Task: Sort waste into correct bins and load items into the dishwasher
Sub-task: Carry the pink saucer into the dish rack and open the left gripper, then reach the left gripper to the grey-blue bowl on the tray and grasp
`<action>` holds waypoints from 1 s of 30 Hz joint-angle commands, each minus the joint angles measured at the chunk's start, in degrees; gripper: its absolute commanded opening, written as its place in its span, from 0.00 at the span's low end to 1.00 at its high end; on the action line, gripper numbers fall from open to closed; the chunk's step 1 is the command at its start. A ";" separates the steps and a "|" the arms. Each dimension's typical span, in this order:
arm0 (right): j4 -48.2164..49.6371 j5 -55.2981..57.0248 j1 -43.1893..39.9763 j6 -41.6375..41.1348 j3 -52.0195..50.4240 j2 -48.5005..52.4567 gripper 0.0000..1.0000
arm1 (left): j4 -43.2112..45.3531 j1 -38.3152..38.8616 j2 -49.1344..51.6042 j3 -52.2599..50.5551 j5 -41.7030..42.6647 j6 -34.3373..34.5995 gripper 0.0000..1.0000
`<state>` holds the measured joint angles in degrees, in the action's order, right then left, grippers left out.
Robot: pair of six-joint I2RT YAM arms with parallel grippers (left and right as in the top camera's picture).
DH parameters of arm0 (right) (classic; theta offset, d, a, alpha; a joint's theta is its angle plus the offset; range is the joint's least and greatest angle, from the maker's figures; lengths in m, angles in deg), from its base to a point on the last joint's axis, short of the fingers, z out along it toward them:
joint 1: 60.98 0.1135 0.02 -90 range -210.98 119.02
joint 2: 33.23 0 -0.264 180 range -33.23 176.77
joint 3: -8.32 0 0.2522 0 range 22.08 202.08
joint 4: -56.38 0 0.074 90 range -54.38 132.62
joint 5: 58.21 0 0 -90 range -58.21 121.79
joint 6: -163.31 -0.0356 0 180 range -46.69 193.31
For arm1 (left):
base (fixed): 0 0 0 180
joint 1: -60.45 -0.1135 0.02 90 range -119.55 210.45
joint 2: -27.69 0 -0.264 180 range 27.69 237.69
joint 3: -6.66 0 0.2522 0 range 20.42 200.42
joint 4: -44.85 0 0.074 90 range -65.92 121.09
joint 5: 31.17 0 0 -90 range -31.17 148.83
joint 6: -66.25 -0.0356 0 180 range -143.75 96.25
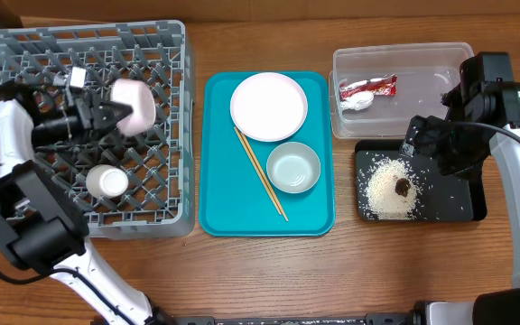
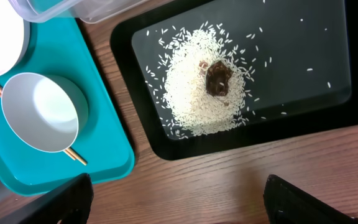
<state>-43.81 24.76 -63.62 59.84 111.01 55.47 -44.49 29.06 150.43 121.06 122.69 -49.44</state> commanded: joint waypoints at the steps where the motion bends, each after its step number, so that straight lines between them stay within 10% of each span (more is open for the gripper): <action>1: 0.15 0.55 -0.11 -0.02 0.79 -0.85 0.89 | -1.49 -1.95 1.27 0.76 -7.08 0.17 0.51; 15: -0.50 0.55 -0.11 0.02 0.79 -0.83 0.89 | -5.05 -5.27 -2.78 0.79 -5.46 -1.20 1.00; 30: -3.34 11.04 -0.52 -7.34 0.79 -0.85 0.93 | -0.09 17.70 -21.55 0.79 -23.08 9.27 1.00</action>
<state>-47.29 30.88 -63.62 56.14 111.01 55.47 -45.29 40.95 131.02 121.08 108.57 -45.88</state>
